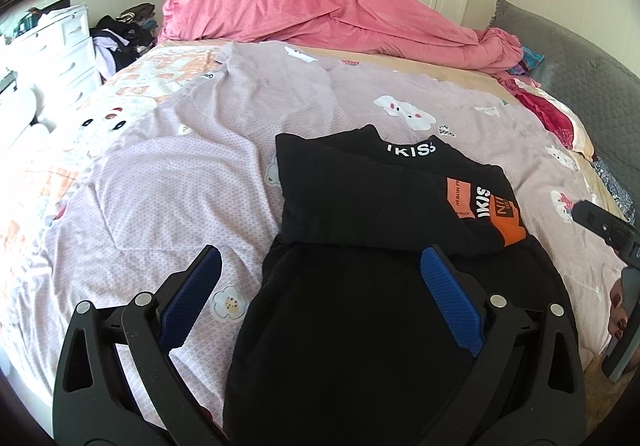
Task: Fold small clothes
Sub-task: 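Move both grippers toward the hem of the black shirt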
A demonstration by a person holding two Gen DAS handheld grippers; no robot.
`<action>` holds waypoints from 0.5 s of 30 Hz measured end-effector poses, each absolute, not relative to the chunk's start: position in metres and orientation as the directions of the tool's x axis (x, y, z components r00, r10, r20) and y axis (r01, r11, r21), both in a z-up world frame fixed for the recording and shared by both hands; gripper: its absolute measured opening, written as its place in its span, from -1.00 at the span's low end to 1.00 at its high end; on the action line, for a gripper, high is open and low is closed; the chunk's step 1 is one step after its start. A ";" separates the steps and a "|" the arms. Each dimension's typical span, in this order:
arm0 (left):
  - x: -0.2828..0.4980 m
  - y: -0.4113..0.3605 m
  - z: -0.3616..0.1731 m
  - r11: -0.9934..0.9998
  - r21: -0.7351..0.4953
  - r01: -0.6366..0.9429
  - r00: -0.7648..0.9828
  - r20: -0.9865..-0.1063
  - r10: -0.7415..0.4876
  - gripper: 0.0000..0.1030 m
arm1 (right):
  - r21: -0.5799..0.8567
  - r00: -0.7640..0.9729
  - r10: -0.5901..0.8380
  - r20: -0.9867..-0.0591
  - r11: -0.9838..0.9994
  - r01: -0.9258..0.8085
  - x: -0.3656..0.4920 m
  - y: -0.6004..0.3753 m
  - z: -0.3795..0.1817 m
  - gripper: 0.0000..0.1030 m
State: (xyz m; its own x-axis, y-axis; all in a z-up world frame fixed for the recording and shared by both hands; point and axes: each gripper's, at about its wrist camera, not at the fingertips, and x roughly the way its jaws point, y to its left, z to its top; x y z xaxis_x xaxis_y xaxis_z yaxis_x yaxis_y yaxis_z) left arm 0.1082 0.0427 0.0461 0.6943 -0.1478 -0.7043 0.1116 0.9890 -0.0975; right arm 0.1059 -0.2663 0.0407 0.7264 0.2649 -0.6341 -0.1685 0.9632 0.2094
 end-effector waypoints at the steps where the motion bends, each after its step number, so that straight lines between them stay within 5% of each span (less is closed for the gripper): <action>1: 0.106 0.045 0.046 0.989 -0.098 0.107 0.696 -0.703 -0.145 0.82 | 0.207 0.728 0.266 -0.632 0.963 -0.172 0.101 -0.265 0.040 0.86; 15: 0.083 0.072 0.038 0.993 -0.101 0.068 0.686 -0.718 -0.119 0.82 | 0.194 0.735 0.246 -0.632 0.968 -0.158 0.068 -0.267 0.029 0.86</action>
